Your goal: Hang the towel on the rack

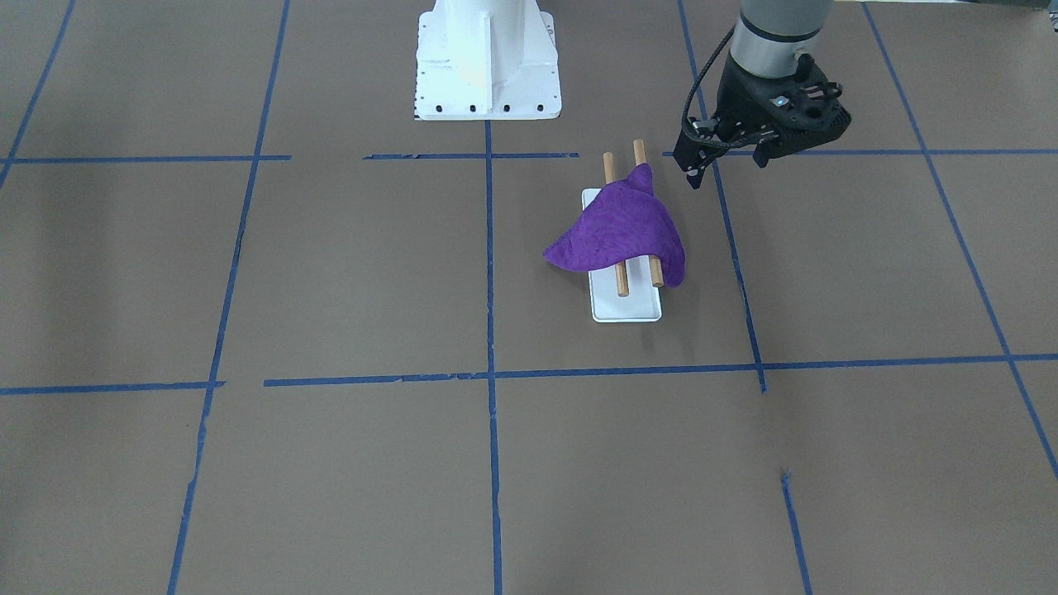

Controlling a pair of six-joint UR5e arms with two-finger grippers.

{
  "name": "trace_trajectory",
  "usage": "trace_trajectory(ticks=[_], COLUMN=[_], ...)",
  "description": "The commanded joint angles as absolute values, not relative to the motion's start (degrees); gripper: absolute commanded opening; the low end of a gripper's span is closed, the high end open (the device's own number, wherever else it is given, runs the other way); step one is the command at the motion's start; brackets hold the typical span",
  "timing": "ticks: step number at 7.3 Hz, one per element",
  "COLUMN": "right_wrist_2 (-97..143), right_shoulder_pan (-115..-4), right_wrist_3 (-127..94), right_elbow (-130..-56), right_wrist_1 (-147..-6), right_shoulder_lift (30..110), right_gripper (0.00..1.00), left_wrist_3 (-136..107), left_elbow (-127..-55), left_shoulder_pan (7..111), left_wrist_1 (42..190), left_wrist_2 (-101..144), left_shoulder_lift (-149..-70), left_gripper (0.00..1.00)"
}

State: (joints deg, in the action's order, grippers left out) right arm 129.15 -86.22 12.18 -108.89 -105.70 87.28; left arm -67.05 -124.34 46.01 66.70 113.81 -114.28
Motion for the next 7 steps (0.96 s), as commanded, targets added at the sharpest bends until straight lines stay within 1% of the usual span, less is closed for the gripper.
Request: trace_trajectory(ticks=[1,3,4,5,6,7], right_wrist_2=[132.08,133.76,135.42,135.7,135.7,136.14], right_shoulder_pan=[-87.53,-90.6,-91.49,-92.36,-92.55,-92.72], right_wrist_3=[12.3,12.57,12.66,12.48,12.48,12.48], right_elbow=[-102.26,-97.67,-95.38,-91.97,-89.41,-88.78], right_wrist_1=[-105.47,-105.38,-103.99,-98.58,-95.13,-93.88], right_shoulder_lift=[87.8,87.45,87.54,87.8,87.8,88.15], right_gripper=[1.0,1.0,1.0,1.0,1.0,1.0], left_wrist_3=[-50.61,-38.13,-27.7,-15.94,-9.64,-4.01], left_elbow=[-121.57,-117.53,-116.55,-114.19,-111.04,-107.18], left_shoulder_pan=[54.46,60.61,65.26,71.22,75.54,78.8], left_wrist_1=[67.49,69.86,69.87,69.96,69.96,70.13], left_wrist_2=[117.68,120.74,122.68,124.7,126.02,126.04], left_shoulder_lift=[-114.17,-112.69,-109.63,-106.99,-104.79,-102.68], left_gripper=[1.0,1.0,1.0,1.0,1.0,1.0])
